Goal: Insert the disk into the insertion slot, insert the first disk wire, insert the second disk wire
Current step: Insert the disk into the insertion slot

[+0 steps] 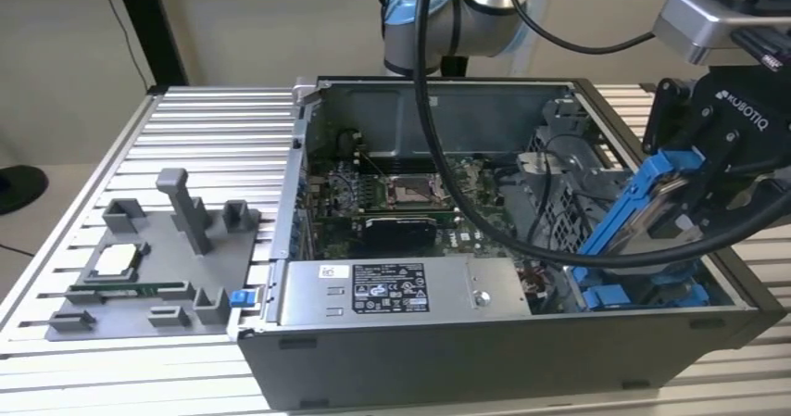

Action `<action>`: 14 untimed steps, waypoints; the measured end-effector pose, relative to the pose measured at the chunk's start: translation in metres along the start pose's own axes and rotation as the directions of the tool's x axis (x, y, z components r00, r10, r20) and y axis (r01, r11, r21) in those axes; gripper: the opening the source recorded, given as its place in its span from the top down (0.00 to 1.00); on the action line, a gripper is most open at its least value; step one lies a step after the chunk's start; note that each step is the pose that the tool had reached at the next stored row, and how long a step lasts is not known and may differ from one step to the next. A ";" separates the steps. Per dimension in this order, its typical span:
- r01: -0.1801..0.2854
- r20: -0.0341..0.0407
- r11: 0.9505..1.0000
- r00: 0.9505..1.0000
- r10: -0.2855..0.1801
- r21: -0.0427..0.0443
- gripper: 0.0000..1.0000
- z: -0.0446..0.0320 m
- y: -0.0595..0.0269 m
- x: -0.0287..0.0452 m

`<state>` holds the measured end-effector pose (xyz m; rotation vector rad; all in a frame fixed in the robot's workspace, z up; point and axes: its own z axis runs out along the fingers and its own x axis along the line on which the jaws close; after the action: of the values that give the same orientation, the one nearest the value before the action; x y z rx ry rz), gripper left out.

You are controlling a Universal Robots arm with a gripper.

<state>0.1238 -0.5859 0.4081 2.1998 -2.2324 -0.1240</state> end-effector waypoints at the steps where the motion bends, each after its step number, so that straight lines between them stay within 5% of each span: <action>1: 0.000 0.000 1.000 1.000 0.000 0.000 1.00 0.0000 -0.0001 0.0000; 7: 0.000 0.001 1.000 1.000 0.000 0.000 1.00 0.0016 -0.0010 -0.0001; 14: 0.000 0.000 1.000 1.000 0.000 0.000 1.00 0.0119 -0.0017 -0.0005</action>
<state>0.1248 -0.5847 0.3962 2.1999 -2.2322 -0.1239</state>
